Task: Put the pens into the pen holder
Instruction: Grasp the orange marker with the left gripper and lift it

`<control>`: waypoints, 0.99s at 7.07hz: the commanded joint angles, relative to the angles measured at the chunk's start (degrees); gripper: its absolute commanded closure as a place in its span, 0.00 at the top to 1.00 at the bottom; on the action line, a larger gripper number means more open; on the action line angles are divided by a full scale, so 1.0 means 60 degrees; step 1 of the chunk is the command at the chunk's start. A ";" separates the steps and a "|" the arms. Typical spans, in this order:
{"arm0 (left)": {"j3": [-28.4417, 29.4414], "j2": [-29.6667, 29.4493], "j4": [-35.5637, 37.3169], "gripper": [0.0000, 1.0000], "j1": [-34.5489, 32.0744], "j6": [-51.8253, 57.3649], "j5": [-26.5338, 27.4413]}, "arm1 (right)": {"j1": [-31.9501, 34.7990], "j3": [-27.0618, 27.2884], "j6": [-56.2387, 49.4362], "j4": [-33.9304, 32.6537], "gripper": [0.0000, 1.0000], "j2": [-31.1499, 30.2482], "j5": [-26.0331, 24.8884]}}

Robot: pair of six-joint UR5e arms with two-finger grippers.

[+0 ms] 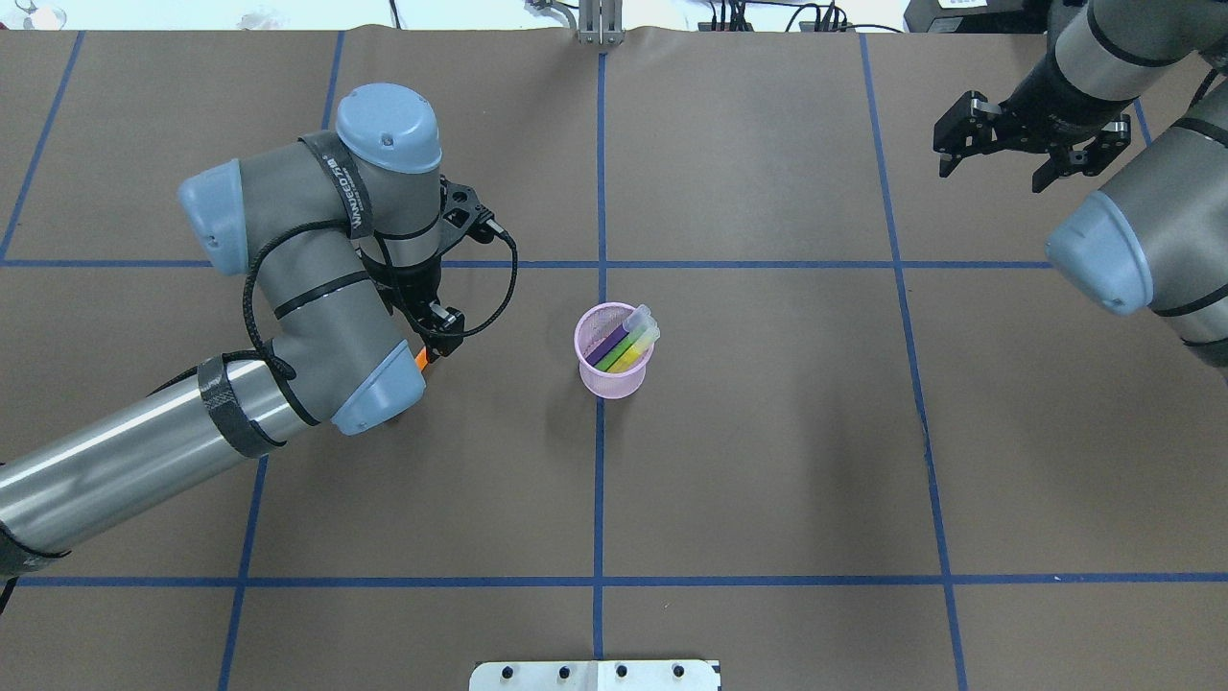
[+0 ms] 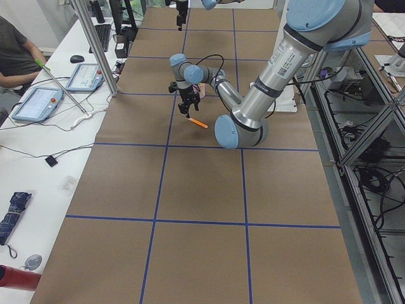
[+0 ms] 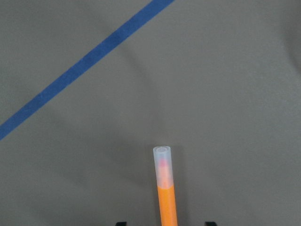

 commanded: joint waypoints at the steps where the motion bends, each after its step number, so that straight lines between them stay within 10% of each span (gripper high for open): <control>1: 0.0286 0.0044 -0.0413 0.91 0.0117 -0.0025 0.0035 | 0.0069 -0.0124 -0.0104 0.0002 1.00 -0.0004 0.0139; 7: 0.0683 0.0029 -0.0768 0.65 0.0190 -0.0070 0.0035 | 0.0069 -0.0138 -0.0104 0.0002 1.00 -0.0033 0.0154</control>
